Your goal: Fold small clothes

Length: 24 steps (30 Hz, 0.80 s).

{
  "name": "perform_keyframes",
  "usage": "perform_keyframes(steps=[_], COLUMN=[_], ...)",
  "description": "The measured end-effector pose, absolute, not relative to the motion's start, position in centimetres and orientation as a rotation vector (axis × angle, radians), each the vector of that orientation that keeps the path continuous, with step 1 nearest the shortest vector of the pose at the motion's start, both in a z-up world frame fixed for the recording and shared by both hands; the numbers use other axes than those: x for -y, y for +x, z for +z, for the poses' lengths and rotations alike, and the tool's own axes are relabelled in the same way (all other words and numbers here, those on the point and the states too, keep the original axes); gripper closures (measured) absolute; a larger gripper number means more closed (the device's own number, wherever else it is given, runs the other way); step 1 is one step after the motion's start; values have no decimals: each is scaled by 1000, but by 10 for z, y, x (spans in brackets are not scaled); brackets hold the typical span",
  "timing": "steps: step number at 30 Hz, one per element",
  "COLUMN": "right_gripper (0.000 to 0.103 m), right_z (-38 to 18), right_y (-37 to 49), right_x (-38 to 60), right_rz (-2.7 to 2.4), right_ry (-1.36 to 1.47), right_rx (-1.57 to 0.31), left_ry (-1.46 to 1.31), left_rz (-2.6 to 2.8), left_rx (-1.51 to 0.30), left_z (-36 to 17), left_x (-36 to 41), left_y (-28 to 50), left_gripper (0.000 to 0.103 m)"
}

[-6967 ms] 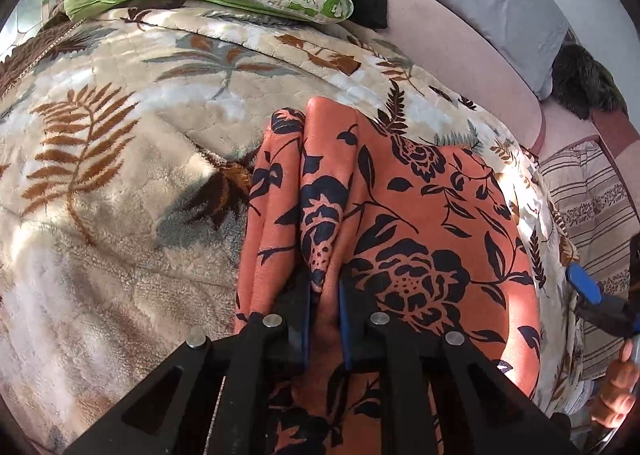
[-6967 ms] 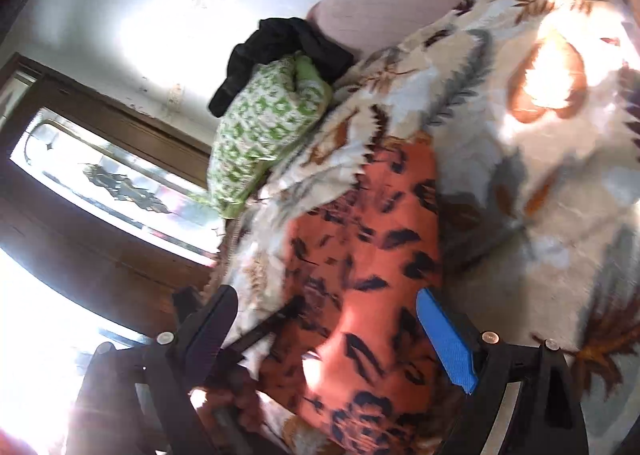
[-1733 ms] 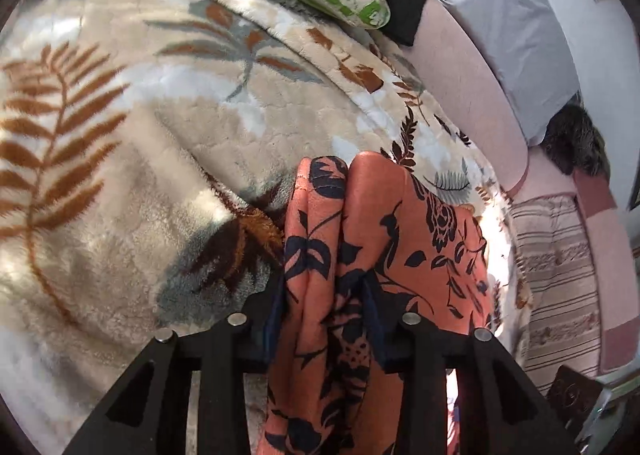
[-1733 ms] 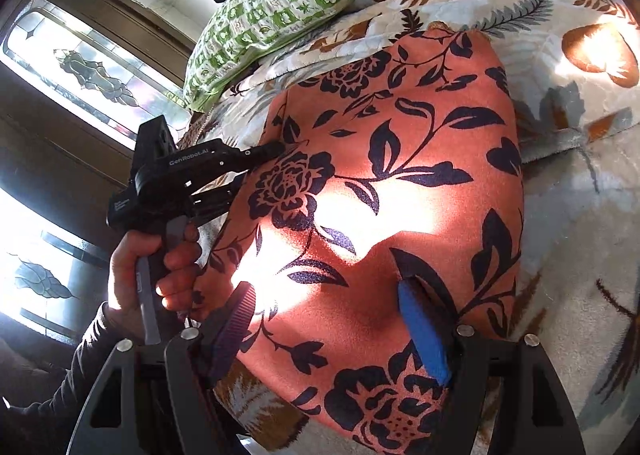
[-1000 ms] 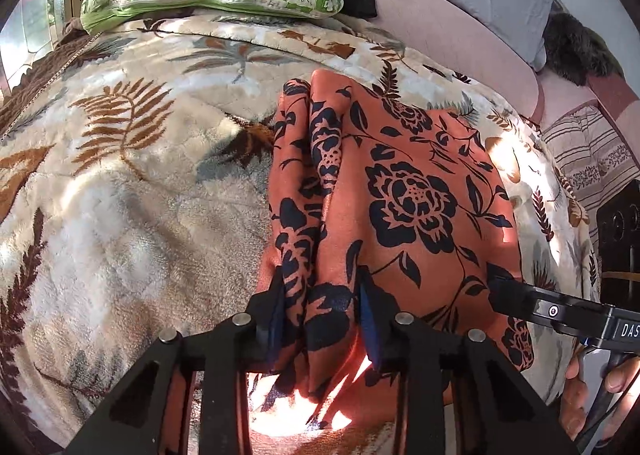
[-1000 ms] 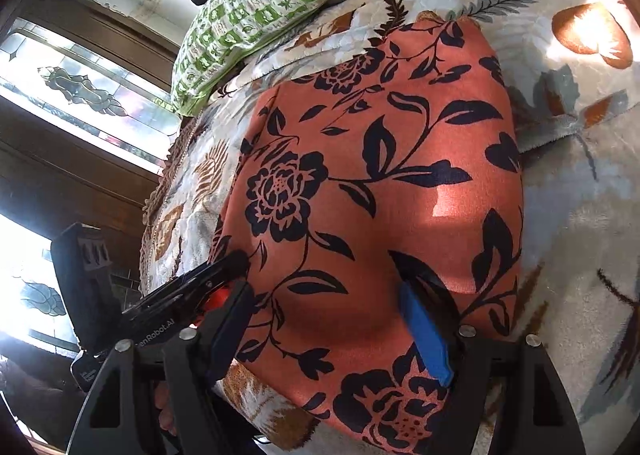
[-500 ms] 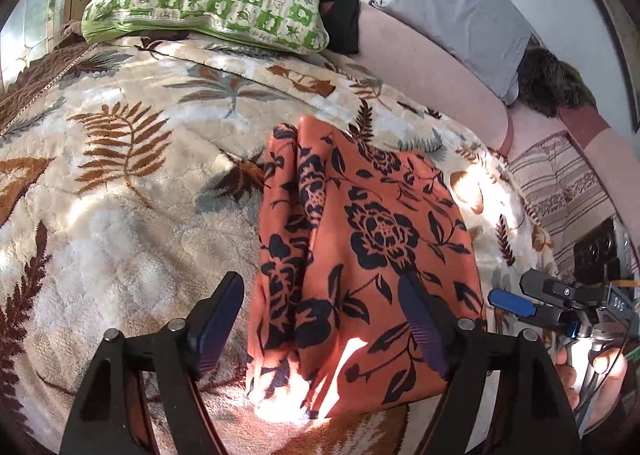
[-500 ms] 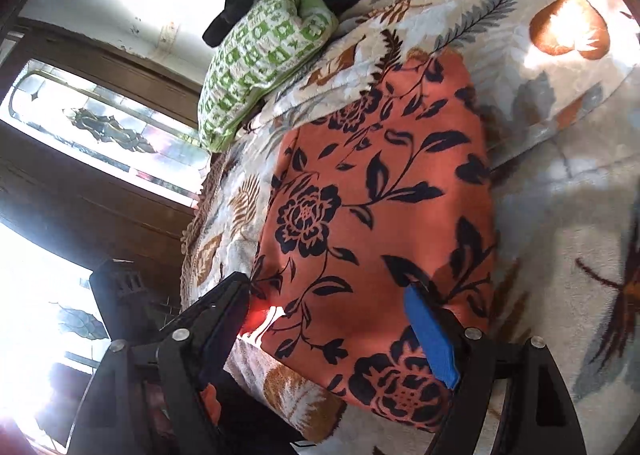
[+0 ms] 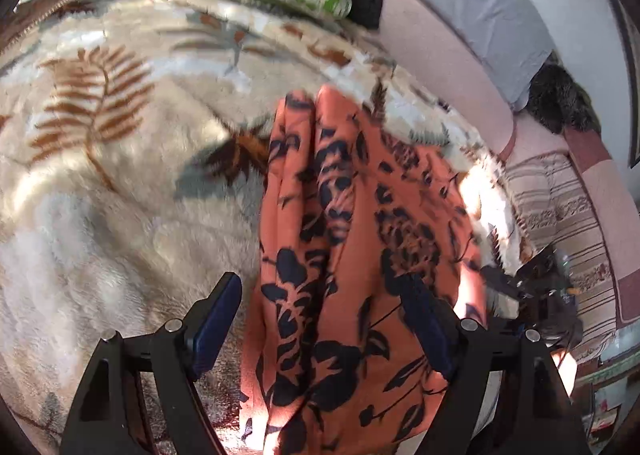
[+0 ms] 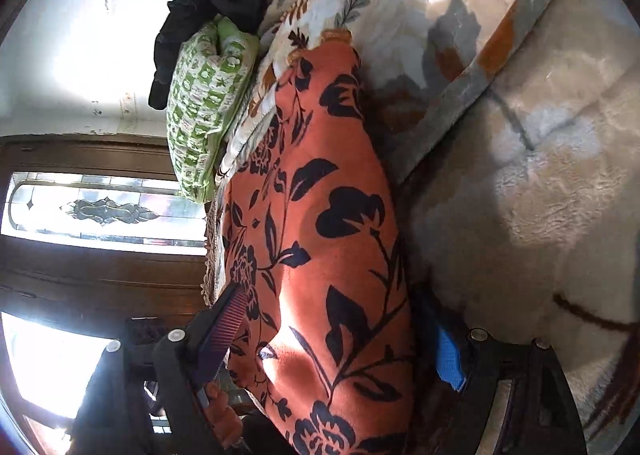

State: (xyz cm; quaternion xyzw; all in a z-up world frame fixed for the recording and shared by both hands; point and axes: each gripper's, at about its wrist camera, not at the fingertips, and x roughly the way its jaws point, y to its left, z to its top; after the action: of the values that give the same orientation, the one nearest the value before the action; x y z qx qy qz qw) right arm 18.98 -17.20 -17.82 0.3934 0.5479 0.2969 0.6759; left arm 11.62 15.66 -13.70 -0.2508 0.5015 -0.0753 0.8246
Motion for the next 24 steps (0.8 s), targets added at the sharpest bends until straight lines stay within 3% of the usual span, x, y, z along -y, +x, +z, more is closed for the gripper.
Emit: perform_keyframes(steps=[2, 3, 4, 6, 8, 16, 22, 24], right_gripper=[27, 51, 60, 66, 69, 71, 70, 68], right_z=[-172, -169, -166, -154, -137, -66, -95, -123], right_y=[194, 196, 196, 196, 192, 179, 188, 195], right_x=[156, 145, 137, 130, 126, 184, 248, 259], right_rz=[678, 668, 660, 652, 657, 639, 568, 550], right_ry=[767, 671, 612, 518, 441, 299, 346, 372], right_rx=[-1241, -1261, -1270, -1249, -1215, -1058, -1092, -1141], left_ry=[-426, -412, -440, -407, -378, -383, -345, -334], left_rz=[-144, -157, -188, -173, -166, -310, -302, -293], left_rx=[-1040, -1040, -1050, -1036, -1012, -891, -1012, -1034], left_z=[-142, -139, -137, -129, -120, -84, -122, -137], left_x=[-145, -141, -139, -135, -128, -59, -6, 0], left_y=[115, 114, 115, 115, 111, 115, 134, 132], left_gripper=[30, 51, 57, 67, 71, 72, 70, 57])
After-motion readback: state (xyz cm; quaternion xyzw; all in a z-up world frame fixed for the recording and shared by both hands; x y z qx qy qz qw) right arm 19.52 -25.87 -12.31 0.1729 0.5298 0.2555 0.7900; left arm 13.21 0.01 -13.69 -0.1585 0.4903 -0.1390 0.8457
